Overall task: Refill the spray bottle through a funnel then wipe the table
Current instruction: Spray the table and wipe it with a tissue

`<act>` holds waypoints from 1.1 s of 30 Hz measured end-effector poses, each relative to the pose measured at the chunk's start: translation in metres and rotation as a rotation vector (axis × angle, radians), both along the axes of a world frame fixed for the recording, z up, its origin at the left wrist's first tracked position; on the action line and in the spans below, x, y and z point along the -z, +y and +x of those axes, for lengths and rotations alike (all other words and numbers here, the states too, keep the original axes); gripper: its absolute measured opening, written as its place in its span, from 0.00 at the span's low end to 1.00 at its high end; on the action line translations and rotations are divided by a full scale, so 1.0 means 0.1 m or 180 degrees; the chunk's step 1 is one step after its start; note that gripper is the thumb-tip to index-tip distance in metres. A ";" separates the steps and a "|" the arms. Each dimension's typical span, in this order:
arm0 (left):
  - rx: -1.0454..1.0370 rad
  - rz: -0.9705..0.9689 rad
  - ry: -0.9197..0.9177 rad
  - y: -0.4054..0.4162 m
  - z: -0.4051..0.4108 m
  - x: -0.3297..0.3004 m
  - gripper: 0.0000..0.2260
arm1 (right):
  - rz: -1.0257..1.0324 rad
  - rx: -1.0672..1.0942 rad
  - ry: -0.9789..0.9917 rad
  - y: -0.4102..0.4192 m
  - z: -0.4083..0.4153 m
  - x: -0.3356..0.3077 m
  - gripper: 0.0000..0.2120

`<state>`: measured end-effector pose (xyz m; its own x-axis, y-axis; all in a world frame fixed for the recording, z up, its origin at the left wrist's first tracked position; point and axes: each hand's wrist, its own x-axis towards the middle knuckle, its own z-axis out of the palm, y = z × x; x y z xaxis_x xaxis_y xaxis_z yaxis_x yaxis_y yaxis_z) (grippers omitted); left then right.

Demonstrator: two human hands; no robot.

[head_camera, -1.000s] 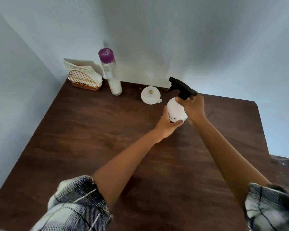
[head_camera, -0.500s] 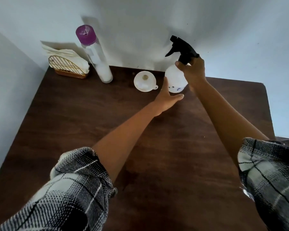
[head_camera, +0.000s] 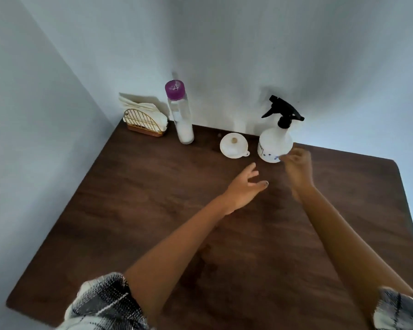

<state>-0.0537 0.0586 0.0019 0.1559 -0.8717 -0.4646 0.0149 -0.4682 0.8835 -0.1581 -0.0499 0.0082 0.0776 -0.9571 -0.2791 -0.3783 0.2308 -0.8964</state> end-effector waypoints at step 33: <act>-0.0652 -0.0497 -0.1028 1.00 3.25 0.04 0.10 | -0.0894 -0.1617 0.0645 1.29 3.20 -0.17 0.06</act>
